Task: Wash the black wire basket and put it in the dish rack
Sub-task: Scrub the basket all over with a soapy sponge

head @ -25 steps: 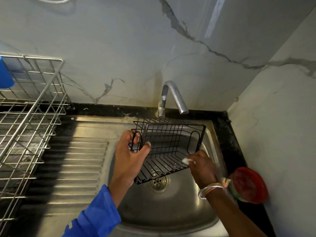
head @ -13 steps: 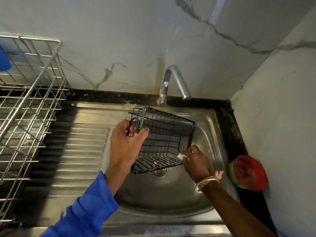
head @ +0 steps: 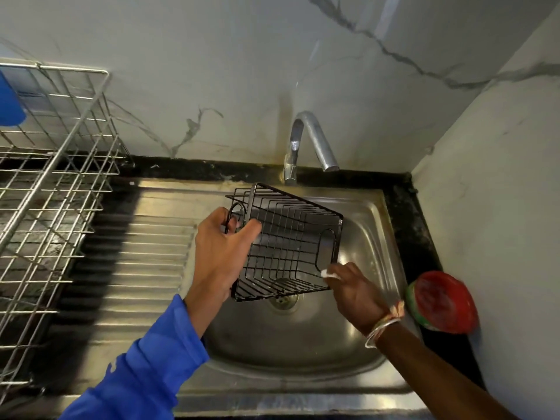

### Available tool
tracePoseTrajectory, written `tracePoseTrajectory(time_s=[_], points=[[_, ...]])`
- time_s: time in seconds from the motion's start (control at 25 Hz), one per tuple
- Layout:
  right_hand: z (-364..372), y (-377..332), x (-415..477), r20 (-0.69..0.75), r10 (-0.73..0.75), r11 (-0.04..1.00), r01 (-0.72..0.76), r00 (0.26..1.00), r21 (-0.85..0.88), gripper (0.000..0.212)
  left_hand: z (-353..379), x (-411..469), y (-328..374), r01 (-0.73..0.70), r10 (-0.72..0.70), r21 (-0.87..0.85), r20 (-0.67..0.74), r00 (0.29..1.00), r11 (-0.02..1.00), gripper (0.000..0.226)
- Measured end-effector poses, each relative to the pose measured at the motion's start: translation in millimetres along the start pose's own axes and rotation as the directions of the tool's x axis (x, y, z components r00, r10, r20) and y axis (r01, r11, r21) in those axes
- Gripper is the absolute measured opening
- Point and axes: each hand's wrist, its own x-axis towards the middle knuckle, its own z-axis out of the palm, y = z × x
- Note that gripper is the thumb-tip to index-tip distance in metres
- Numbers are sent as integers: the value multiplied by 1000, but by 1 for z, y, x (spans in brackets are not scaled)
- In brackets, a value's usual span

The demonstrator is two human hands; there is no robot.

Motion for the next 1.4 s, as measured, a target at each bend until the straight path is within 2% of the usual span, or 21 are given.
tracePoseTrajectory(time_s=[0.08, 0.16, 0.24, 0.32, 0.44, 0.52, 0.64, 0.68, 0.8, 0.84, 0.88, 0.92, 1.0, 1.04, 1.12, 1.16, 1.2, 1.24, 1.28, 1.32, 1.4], points=[[-18, 16, 25, -70, 101, 994, -104, 992, -41, 31, 3, -3, 0, -4, 3, 25, 11, 1000, 1000, 38], [-33, 31, 50, -116, 124, 979, -141, 985, -149, 29, 8, -7, 0, 4, -5, 29, 12, 1000, 1000, 35], [-31, 31, 49, -61, 95, 973, -105, 994, -206, 29, 12, -11, 2, 21, -21, 32, 8, 1000, 999, 34], [-12, 21, 25, 29, 83, 984, -77, 996, -159, 37, 14, -13, 4, 37, -37, 23, -3, 999, 999, 33], [-6, 4, -6, 88, -7, 997, 13, 996, -74, 28, 15, -17, 9, 21, -20, 34, -15, 1000, 999, 33], [-14, 15, 19, 133, 104, 990, -90, 986, -112, 37, 18, -19, 12, 15, -14, 52, -22, 1000, 999, 32], [-23, 40, 51, -14, 199, 965, -199, 980, -169, 35, 24, -23, 16, 16, -13, 71, -41, 999, 997, 28], [-22, 38, 48, -23, 165, 975, -166, 986, -150, 33, 25, -23, 17, 17, -13, 65, -53, 999, 998, 28], [-7, 12, 0, 155, 6, 996, 7, 988, -84, 38, 22, -22, 18, 26, -24, 32, -87, 996, 999, 32], [-8, 10, -10, 153, -35, 998, 44, 988, -51, 40, 20, -22, 18, 30, -28, 26, -90, 996, 999, 33], [-10, 15, -6, 147, -39, 999, 43, 988, -27, 41, 19, -23, 18, 31, -28, 30, -87, 996, 999, 32], [-15, 22, 10, 149, 24, 999, -19, 989, -37, 39, 19, -26, 19, 31, -27, 41, -82, 996, 999, 31], [-29, 37, 46, 53, 134, 989, -130, 990, -63, 36, 22, -31, 21, 29, -25, 58, -68, 997, 998, 30], [-36, 38, 55, 13, 139, 988, -138, 990, -68, 35, 24, -34, 21, 31, -27, 53, -67, 997, 998, 29], [-39, 27, 46, -9, -5, 989, 4, 1000, -149, 31, 24, -35, 22, 43, -41, 25, -81, 996, 999, 28], [-36, 19, 32, 43, -71, 979, 78, 997, -186, 31, 24, -34, 22, 51, -50, 12, -91, 995, 999, 28], [-33, 13, 16, 125, -101, 983, 119, 987, -139, 31, 24, -34, 21, 58, -58, 2, -100, 993, 998, 28], [-31, 13, 10, 181, -65, 994, 79, 981, -71, 32, 24, -34, 19, 64, -65, -5, -109, 992, 998, 28], [-29, 17, 12, 201, 39, 999, -38, 979, -11, 32, 24, -34, 19, 71, -72, -12, -111, 991, 997, 28], [-28, 24, 22, 181, 163, 984, -172, 970, 37, 29, 26, -35, 19, 76, -78, -15, -109, 991, 997, 28], [-36, 34, 46, 111, 400, 890, -414, 910, 191, 20, 31, -38, 17, 83, -84, -10, -100, 991, 997, 28]])
